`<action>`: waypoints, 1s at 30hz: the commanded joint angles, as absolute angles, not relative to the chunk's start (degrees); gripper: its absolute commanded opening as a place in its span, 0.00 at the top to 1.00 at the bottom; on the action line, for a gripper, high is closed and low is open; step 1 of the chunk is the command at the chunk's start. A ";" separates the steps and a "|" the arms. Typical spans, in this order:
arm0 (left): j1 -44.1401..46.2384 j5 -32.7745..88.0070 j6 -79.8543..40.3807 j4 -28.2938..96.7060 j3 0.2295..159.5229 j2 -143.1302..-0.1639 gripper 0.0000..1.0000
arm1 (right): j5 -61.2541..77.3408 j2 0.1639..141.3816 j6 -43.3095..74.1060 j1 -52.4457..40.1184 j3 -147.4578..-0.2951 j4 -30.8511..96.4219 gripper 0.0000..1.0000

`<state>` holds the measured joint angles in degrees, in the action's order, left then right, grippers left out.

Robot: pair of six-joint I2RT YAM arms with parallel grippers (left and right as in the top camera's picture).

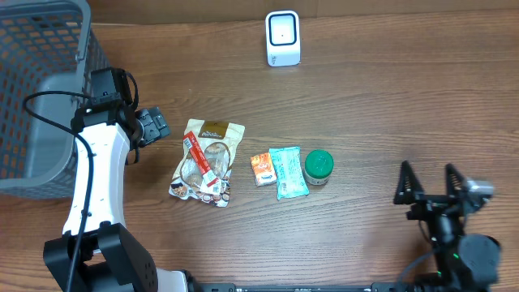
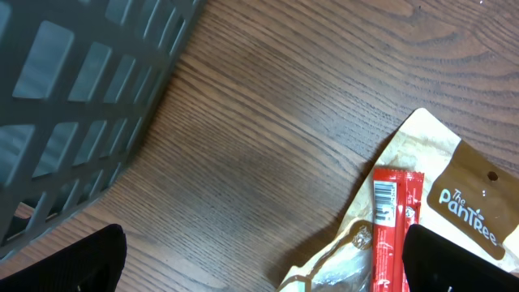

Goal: Scan the item barcode
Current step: 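Raise the right gripper and swing it over the orange tissue pack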

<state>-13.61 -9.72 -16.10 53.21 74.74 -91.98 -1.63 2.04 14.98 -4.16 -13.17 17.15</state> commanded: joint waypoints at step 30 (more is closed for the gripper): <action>-13.47 -10.50 -15.44 53.30 75.05 -91.50 0.00 | 34.54 70.02 20.16 -4.10 -86.32 60.80 0.66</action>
